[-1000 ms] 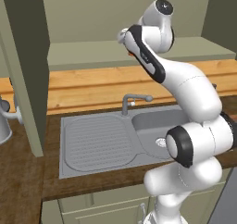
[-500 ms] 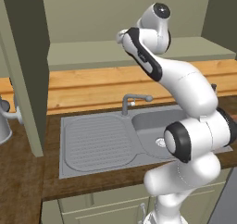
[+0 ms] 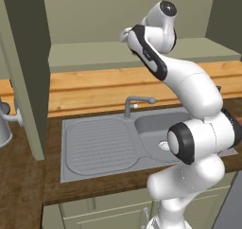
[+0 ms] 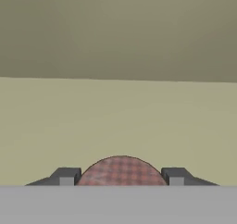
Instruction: From the different types of pastries on the counter, select a croissant and place it on the cutting board. Then retrieve a jar of jam from the cabinet and place it alongside the croissant on the cutting board.
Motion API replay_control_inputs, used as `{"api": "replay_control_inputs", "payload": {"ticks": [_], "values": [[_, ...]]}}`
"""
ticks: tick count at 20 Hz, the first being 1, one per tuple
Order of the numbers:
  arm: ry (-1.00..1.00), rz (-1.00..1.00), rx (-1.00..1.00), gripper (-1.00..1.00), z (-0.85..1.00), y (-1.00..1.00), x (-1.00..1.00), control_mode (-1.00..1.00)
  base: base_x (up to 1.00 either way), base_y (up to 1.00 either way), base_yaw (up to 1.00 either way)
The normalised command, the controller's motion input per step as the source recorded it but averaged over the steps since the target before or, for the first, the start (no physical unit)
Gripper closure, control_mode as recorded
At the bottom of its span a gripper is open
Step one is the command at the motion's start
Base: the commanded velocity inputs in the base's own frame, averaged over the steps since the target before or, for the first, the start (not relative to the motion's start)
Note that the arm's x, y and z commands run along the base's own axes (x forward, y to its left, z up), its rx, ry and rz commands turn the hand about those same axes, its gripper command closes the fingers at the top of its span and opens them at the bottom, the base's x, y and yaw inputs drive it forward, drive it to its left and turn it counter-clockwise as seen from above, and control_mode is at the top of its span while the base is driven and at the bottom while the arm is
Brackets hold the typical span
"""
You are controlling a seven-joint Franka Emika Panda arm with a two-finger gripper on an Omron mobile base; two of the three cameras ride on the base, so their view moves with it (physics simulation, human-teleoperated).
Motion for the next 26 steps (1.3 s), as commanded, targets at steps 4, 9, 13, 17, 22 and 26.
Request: {"api": "replay_control_inputs", "payload": {"ticks": [4, 9, 13, 17, 22, 26], "values": [[0.0, 0.0, 0.05, 1.0, 0.0, -0.09, -0.02, -1.0, 0.0, 0.0, 0.0], [0.0, 0.0, 0.04, 1.0, 0.0, -0.04, -0.02, -1.0, 0.0, 0.0, 0.0], [0.0, 0.0, 0.02, 1.0, 0.0, -0.03, 0.0, 1.0, -0.02, 0.0, 0.0], [0.0, 0.0, 0.0, 1.0, 0.0, 0.0, 0.0, 1.0, -0.21, 0.0, 0.0], [0.0, 0.0, 0.0, 1.0, 0.0, 0.0, 0.0, 1.0, -0.23, 0.0, 0.0], [0.0, 0.0, 0.0, 1.0, 0.0, 0.0, 0.0, 1.0, -0.57, 0.0, 0.0]]}}
